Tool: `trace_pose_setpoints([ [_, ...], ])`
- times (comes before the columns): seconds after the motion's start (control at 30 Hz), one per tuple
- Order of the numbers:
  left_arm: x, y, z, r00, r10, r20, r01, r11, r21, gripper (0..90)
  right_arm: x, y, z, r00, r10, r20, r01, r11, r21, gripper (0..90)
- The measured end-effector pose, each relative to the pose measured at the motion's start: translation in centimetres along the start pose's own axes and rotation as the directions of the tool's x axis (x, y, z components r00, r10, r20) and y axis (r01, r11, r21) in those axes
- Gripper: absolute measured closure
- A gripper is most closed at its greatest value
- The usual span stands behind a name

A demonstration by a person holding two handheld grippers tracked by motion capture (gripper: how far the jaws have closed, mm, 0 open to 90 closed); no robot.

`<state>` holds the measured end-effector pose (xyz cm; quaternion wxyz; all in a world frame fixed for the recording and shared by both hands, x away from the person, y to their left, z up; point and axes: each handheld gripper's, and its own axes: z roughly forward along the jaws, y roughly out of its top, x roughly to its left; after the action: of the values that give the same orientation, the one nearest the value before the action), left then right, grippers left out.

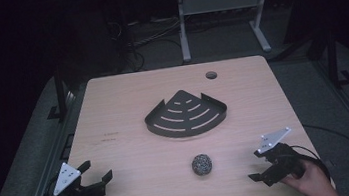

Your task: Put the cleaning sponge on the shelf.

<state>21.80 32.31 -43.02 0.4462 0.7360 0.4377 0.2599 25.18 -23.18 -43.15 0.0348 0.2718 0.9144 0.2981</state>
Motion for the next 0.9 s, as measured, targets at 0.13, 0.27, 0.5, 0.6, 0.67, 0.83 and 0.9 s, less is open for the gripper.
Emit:
trace_pose_setpoints([
  [0.13, -0.1, 0.0, 0.1, 1.0, 0.0, 0.004, 0.0, 1.0, 0.001, 13.2, 0.2, 0.5, 0.1, 0.9999, -0.014, -0.002, 0.014, 1.0, 0.001, 17.3],
  [0.27, -0.1, 0.0, 0.0, 1.0, 0.001, 0.004, -0.001, 1.0, -0.005, 13.3, 0.4, 1.1, 0.3, 0.9997, -0.024, -0.01, 0.024, 1.0, 0.004, 17.5],
  [0.5, 0.0, 0.1, 0.0, 1.0, 0.002, 0.002, -0.002, 1.0, -0.004, 13.2, 0.7, 2.2, 0.9, 0.9981, -0.057, -0.024, 0.058, 0.998, 0.011, 17.6],
  [0.6, 0.0, 0.1, 0.0, 1.0, 0.001, 0.004, -0.001, 1.0, -0.004, 13.2, 0.8, 2.7, 1.1, 0.9972, -0.069, -0.031, 0.069, 0.998, 0.013, 17.5],
  [0.67, 0.0, 0.1, 0.0, 1.0, 0.001, 0.004, -0.001, 1.0, -0.005, 13.2, 0.9, 3.0, 1.3, 0.9964, -0.079, -0.031, 0.08, 0.997, 0.018, 17.6],
  [0.83, 0.1, 0.0, 0.0, 1.0, -0.005, 0.004, 0.005, 1.0, -0.004, 13.2, 1.2, 3.6, 1.5, 0.9947, -0.097, -0.034, 0.098, 0.995, 0.022, 17.5],
  [0.9, 0.1, 0.1, 0.0, 1.0, -0.003, 0.004, 0.003, 1.0, -0.005, 13.2, 1.3, 3.8, 1.6, 0.994, -0.103, -0.036, 0.104, 0.994, 0.021, 17.5],
])
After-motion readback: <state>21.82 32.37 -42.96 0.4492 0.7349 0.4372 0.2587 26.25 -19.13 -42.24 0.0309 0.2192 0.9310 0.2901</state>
